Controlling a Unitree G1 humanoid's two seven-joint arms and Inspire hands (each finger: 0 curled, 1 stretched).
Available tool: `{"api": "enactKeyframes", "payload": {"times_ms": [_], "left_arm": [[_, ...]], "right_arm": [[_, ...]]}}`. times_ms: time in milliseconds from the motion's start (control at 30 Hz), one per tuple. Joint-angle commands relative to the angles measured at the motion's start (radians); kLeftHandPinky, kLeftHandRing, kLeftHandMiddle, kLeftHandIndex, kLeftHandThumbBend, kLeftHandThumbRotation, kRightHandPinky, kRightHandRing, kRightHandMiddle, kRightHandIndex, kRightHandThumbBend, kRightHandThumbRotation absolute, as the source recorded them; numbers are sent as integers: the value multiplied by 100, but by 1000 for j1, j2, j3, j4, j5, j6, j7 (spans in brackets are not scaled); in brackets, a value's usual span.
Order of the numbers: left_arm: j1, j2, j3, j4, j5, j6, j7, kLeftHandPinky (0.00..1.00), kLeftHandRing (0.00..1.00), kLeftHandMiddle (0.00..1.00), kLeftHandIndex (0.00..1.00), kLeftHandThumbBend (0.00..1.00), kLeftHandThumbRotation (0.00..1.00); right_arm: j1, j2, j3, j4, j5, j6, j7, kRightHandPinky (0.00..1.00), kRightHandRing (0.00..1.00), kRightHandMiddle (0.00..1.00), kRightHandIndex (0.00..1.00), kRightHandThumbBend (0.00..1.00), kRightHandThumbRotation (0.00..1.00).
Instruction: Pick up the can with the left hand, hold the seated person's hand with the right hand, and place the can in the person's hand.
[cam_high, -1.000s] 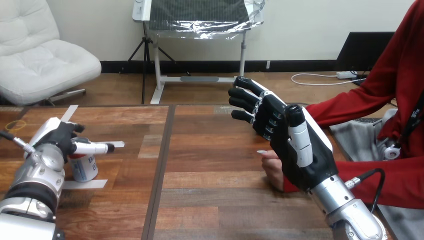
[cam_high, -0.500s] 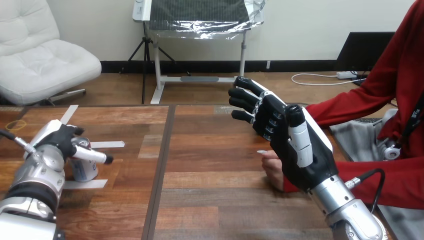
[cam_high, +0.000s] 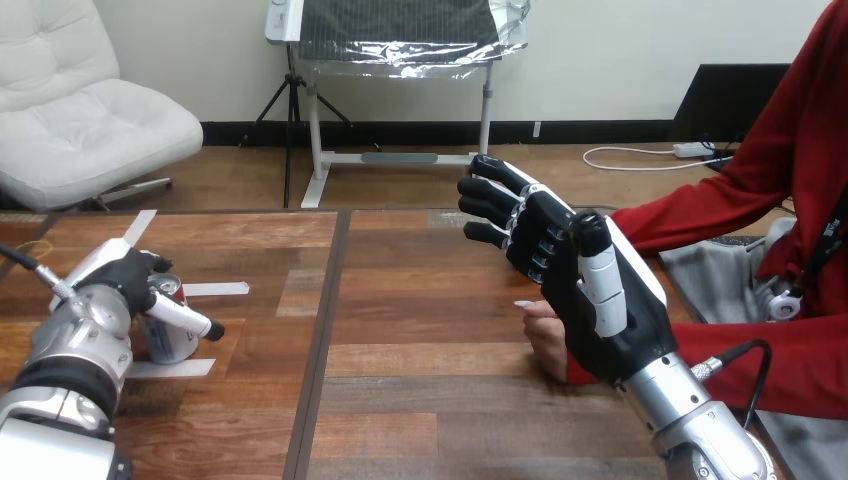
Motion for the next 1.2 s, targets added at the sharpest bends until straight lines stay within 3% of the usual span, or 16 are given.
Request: {"api": "enactKeyframes", "payload": {"times_ms": [0, 433, 633, 700, 1000, 1167], "left_arm": [[-90, 11, -19, -2, 20, -4, 0, 74, 89, 92, 88, 87, 1], [-94, 11, -25, -9, 18, 3, 21, 69, 84, 89, 84, 86, 0], [-94, 9, -15, -15, 7, 10, 36, 61, 78, 85, 83, 84, 0], [-95, 7, -9, -17, 2, 15, 43, 50, 66, 78, 81, 82, 0], [-93, 2, 7, -20, -17, 22, 81, 26, 36, 48, 78, 77, 0], [-92, 1, 7, -18, -17, 22, 98, 21, 29, 40, 76, 75, 0]], "right_arm": [[-31, -7, -15, -46, 7, 0, -8, 87, 89, 88, 89, 91, 100], [-27, -7, -14, -53, 6, 7, -10, 88, 90, 88, 89, 90, 100], [-28, -7, -14, -53, 4, 5, -13, 88, 90, 88, 89, 90, 100], [-28, -7, -14, -52, 4, 5, -13, 88, 90, 88, 89, 91, 100], [-30, -8, -13, -48, 0, -1, -17, 88, 90, 88, 89, 90, 100], [-31, -9, -13, -47, 0, -1, -15, 88, 90, 89, 89, 90, 100]]}}
